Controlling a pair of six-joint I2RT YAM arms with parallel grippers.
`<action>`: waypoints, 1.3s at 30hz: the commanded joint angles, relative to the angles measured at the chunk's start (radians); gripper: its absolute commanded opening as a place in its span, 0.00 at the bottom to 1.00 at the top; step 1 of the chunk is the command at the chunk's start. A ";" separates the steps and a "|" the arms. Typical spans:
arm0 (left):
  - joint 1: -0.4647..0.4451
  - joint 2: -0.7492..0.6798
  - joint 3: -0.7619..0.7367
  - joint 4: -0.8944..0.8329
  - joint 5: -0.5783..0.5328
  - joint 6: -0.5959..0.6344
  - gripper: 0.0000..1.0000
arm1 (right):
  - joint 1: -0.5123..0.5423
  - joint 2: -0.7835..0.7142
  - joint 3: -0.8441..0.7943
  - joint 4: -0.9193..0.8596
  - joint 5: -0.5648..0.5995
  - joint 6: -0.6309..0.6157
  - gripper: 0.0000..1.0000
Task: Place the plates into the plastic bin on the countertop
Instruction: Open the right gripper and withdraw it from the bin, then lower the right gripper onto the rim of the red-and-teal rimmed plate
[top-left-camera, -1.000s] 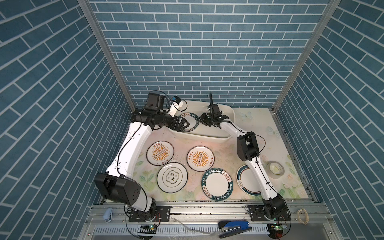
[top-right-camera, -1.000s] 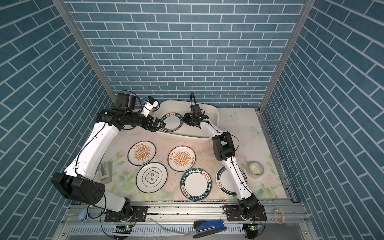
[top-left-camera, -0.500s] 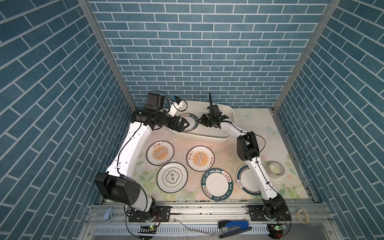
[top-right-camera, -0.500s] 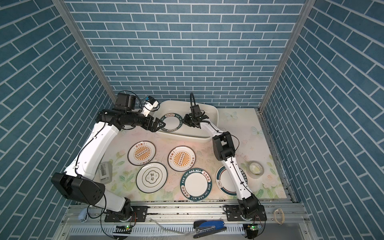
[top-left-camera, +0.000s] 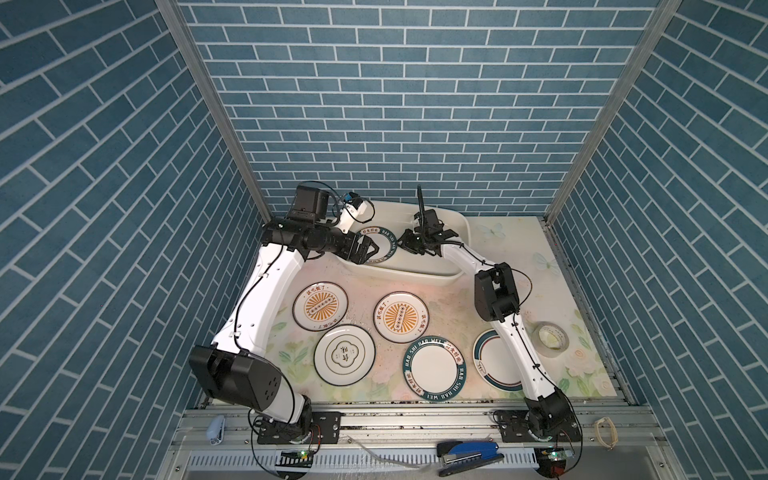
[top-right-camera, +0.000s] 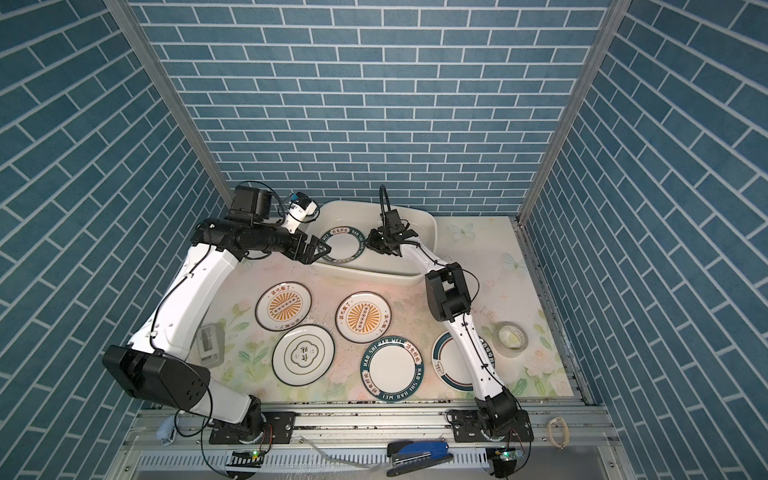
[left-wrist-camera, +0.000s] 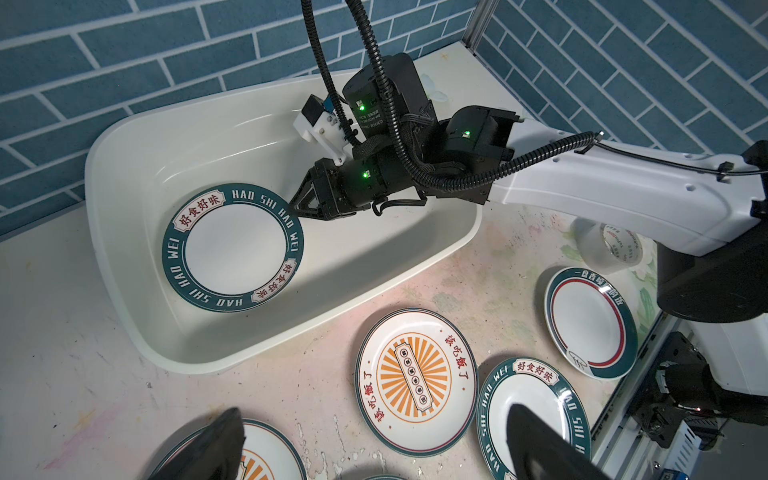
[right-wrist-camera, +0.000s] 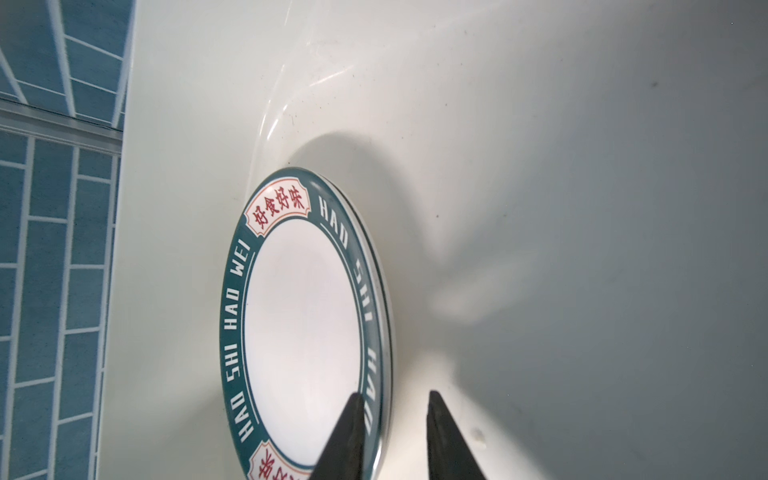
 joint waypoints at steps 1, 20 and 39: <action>0.001 0.007 0.020 -0.030 -0.003 0.020 1.00 | -0.005 -0.109 0.028 -0.046 0.026 -0.061 0.27; 0.000 0.035 0.094 -0.075 0.058 0.019 1.00 | -0.097 -1.186 -0.926 -0.340 0.301 -0.083 0.44; -0.004 0.032 0.020 -0.008 0.153 0.009 1.00 | -0.096 -1.912 -1.472 -1.116 0.536 0.468 0.80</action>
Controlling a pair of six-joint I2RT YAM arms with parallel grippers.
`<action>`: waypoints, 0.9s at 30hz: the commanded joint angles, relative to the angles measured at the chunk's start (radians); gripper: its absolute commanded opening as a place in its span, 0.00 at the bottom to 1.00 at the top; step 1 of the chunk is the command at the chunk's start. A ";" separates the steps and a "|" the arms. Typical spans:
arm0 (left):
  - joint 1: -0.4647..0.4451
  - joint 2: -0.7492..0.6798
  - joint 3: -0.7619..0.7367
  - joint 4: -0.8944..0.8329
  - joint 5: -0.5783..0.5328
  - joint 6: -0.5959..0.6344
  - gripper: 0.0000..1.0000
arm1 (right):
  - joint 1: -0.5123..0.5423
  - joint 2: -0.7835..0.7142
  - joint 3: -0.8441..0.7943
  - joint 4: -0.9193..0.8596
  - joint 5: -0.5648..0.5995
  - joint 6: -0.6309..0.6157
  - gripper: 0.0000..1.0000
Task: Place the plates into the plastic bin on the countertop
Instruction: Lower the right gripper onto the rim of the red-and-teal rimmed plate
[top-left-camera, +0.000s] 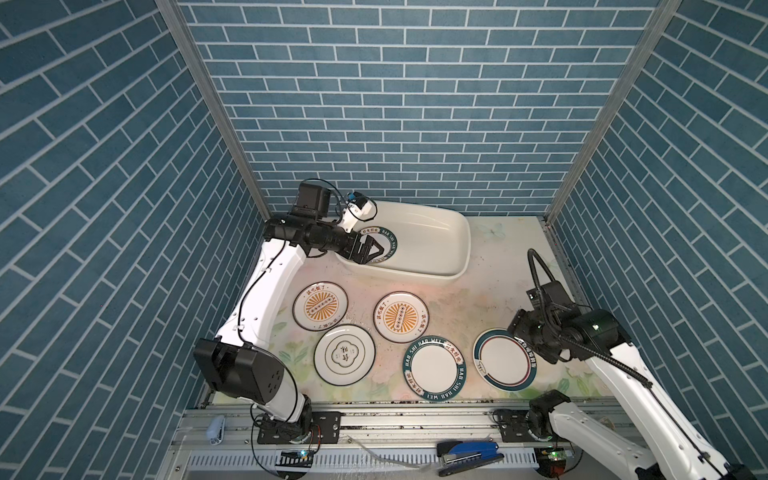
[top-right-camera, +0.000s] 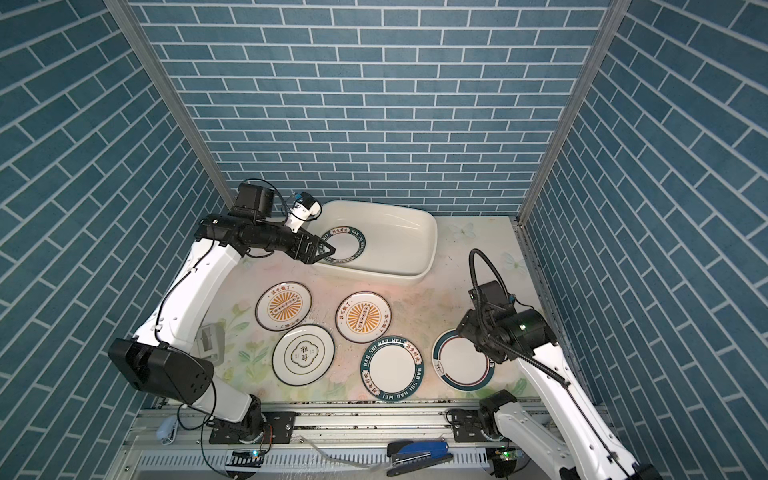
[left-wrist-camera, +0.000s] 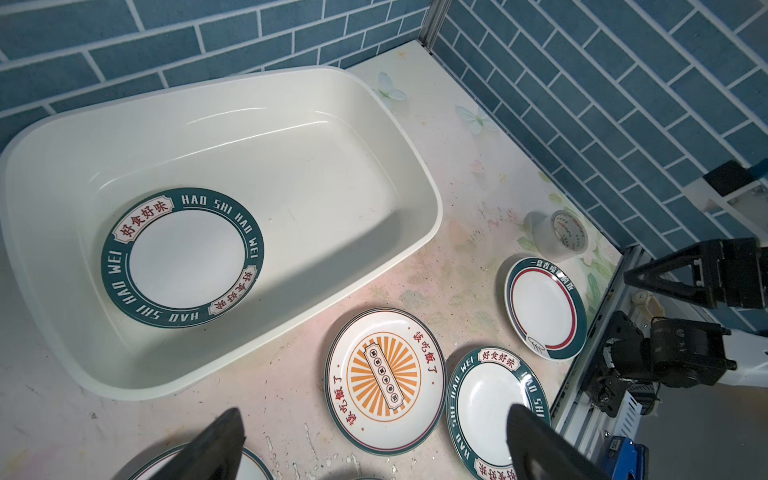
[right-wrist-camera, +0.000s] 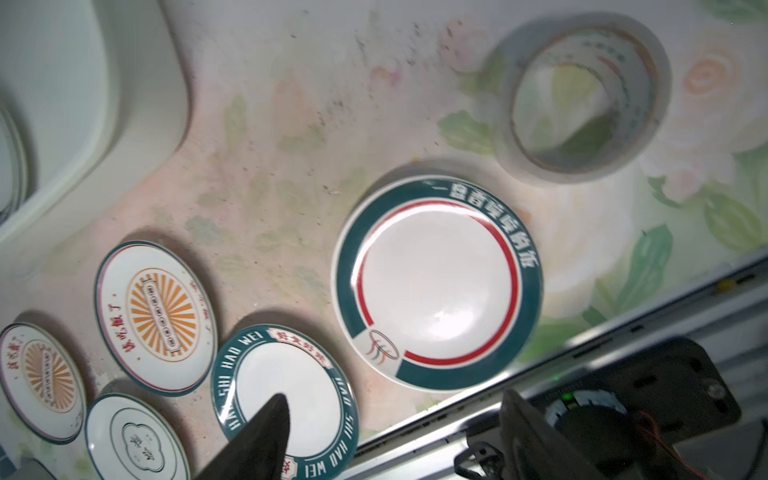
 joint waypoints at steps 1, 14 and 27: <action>-0.004 -0.009 -0.017 0.034 0.044 -0.013 1.00 | 0.002 -0.061 -0.048 -0.180 0.044 0.164 0.80; -0.009 -0.031 -0.051 0.107 0.042 -0.010 1.00 | 0.002 -0.072 -0.272 -0.010 0.009 0.247 0.81; -0.009 0.003 -0.004 0.096 0.046 -0.005 1.00 | -0.003 -0.054 -0.367 0.058 0.025 0.330 0.82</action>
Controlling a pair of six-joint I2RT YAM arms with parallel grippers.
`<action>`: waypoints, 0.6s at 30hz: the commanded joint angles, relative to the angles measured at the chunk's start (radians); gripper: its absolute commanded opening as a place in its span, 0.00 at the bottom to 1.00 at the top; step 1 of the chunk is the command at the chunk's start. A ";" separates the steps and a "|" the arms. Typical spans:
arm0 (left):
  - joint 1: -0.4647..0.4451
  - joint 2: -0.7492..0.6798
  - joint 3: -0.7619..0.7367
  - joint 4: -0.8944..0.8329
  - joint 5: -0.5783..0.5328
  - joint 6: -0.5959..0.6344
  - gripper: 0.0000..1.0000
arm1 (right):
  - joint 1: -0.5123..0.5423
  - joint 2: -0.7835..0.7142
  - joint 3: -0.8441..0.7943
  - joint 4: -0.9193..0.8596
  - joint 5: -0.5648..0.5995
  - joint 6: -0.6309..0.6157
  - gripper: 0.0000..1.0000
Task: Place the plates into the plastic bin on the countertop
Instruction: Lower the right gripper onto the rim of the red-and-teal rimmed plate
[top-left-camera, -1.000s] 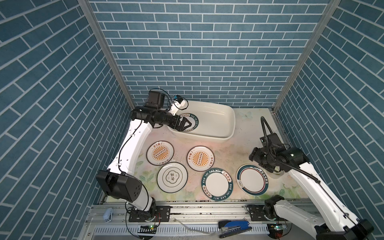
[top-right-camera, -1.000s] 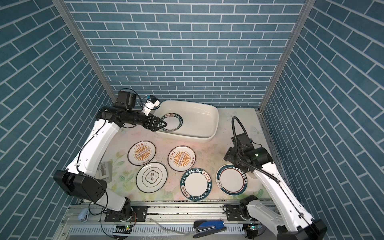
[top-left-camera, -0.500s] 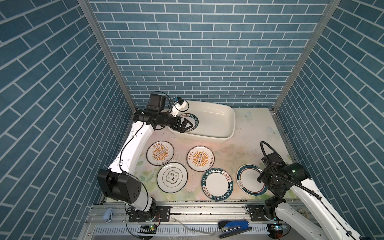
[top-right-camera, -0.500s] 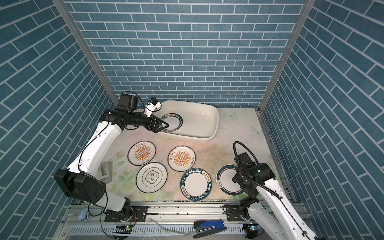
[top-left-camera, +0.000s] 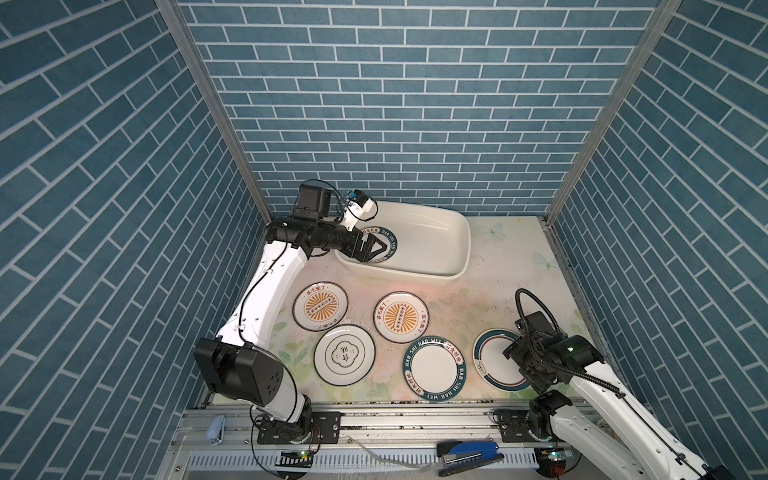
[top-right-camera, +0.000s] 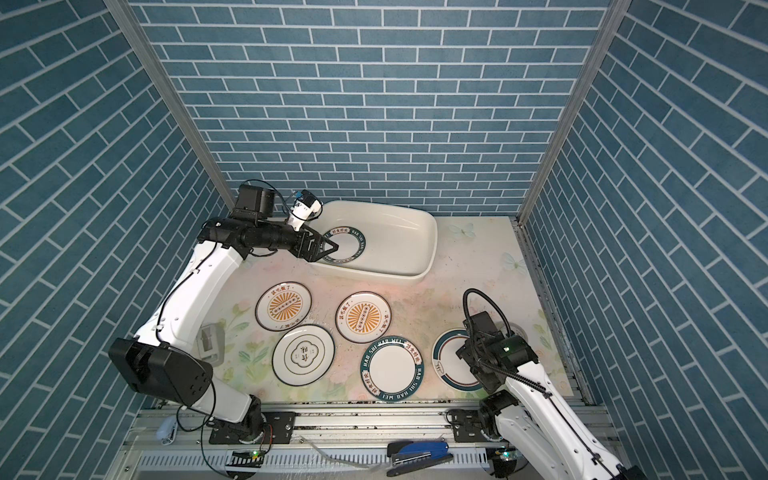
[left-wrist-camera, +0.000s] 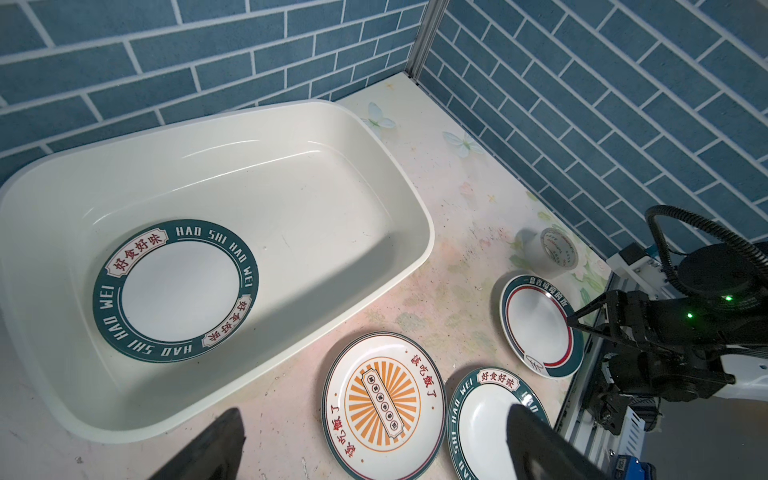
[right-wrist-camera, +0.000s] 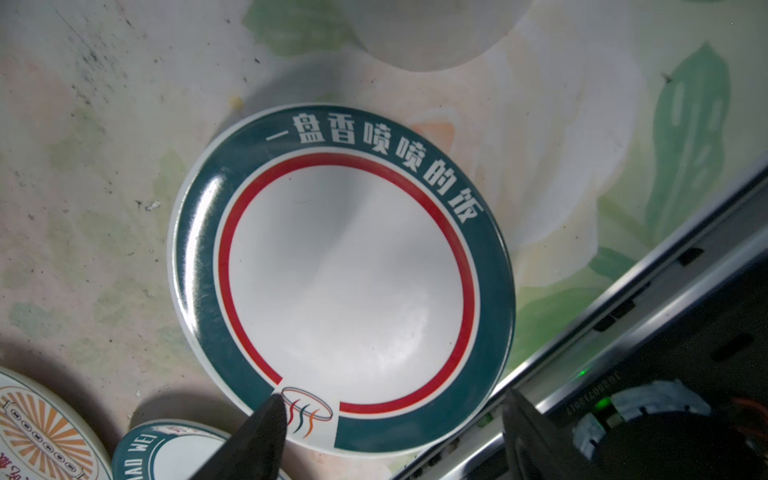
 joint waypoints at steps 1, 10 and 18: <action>-0.008 0.014 0.032 -0.007 0.012 0.010 1.00 | -0.005 0.035 0.015 -0.125 0.035 0.047 0.82; -0.007 0.017 0.048 -0.007 0.010 0.006 1.00 | -0.036 0.069 0.028 -0.105 0.072 0.059 0.82; -0.008 0.010 0.038 0.003 0.013 0.000 0.99 | -0.086 0.112 0.031 -0.082 0.071 0.032 0.82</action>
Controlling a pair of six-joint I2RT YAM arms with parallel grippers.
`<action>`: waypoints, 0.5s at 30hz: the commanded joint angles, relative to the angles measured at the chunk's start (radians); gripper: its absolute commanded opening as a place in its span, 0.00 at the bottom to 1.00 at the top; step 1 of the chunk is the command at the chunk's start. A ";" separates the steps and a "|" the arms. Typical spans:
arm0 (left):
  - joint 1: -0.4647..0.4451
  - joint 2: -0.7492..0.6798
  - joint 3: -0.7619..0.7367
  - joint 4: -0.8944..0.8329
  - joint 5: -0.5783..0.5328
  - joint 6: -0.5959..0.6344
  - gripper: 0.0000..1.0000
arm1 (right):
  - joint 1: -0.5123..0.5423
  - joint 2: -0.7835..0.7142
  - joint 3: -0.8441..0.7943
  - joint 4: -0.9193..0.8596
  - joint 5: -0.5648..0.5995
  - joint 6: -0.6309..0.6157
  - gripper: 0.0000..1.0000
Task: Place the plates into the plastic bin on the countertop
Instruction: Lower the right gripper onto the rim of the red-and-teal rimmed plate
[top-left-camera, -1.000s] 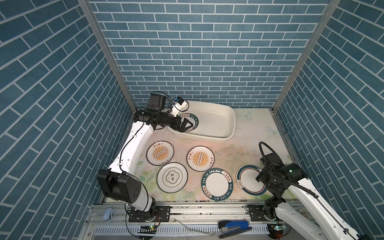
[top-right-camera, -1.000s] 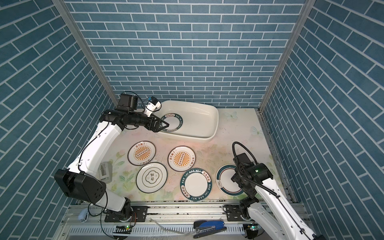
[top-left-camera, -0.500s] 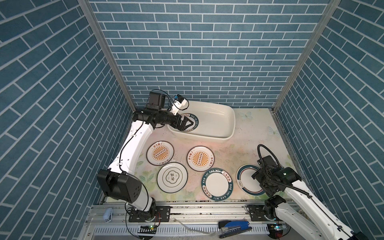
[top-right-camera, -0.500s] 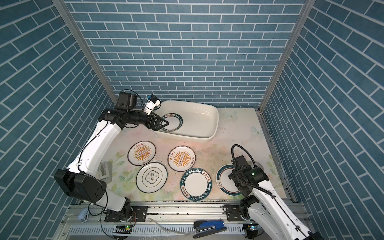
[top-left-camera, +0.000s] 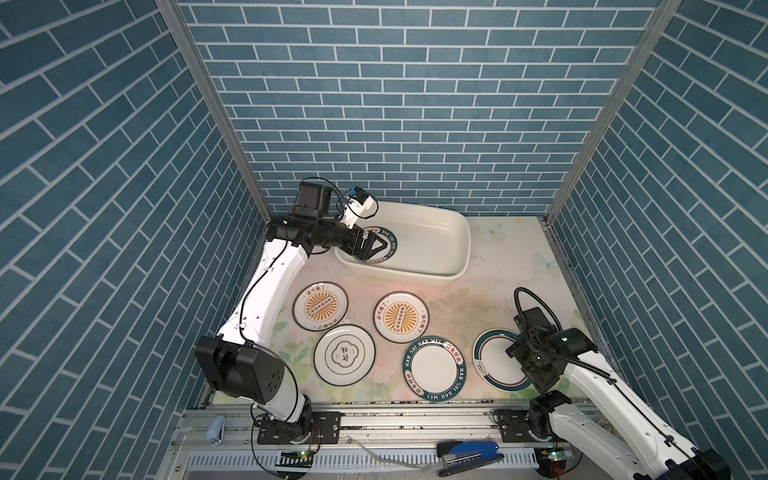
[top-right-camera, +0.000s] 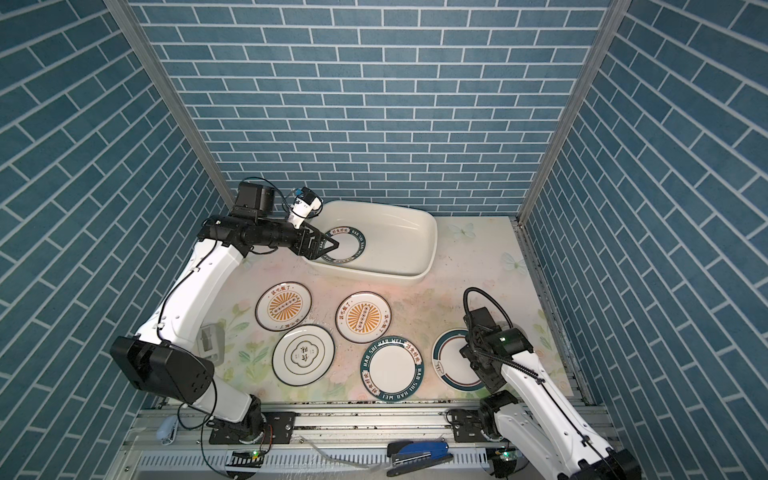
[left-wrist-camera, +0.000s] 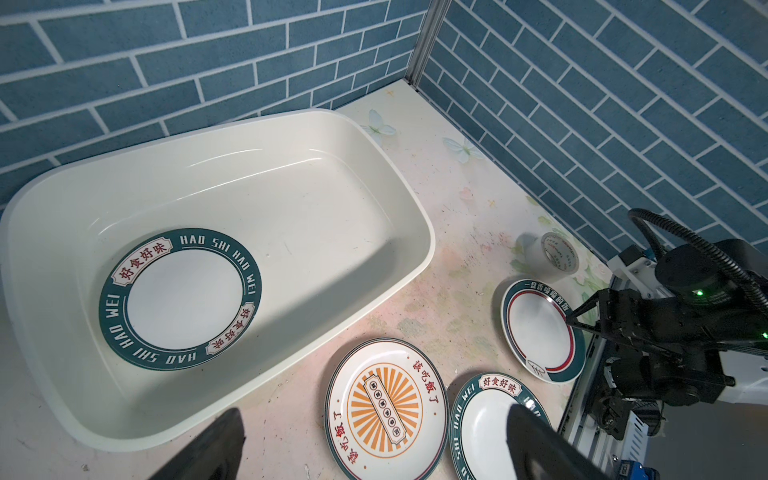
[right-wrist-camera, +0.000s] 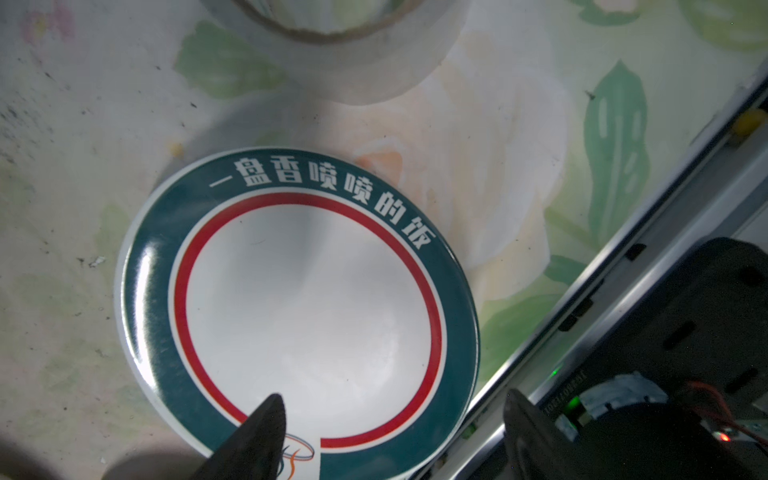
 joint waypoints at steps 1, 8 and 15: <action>-0.007 -0.006 0.015 0.004 0.013 -0.001 1.00 | -0.024 0.037 0.021 -0.062 0.036 0.002 0.82; -0.007 -0.014 0.006 0.004 0.008 0.000 1.00 | -0.078 0.129 0.037 -0.014 0.046 -0.065 0.83; -0.007 -0.018 0.004 -0.002 -0.002 0.007 0.99 | -0.118 0.139 -0.022 0.089 0.027 -0.117 0.83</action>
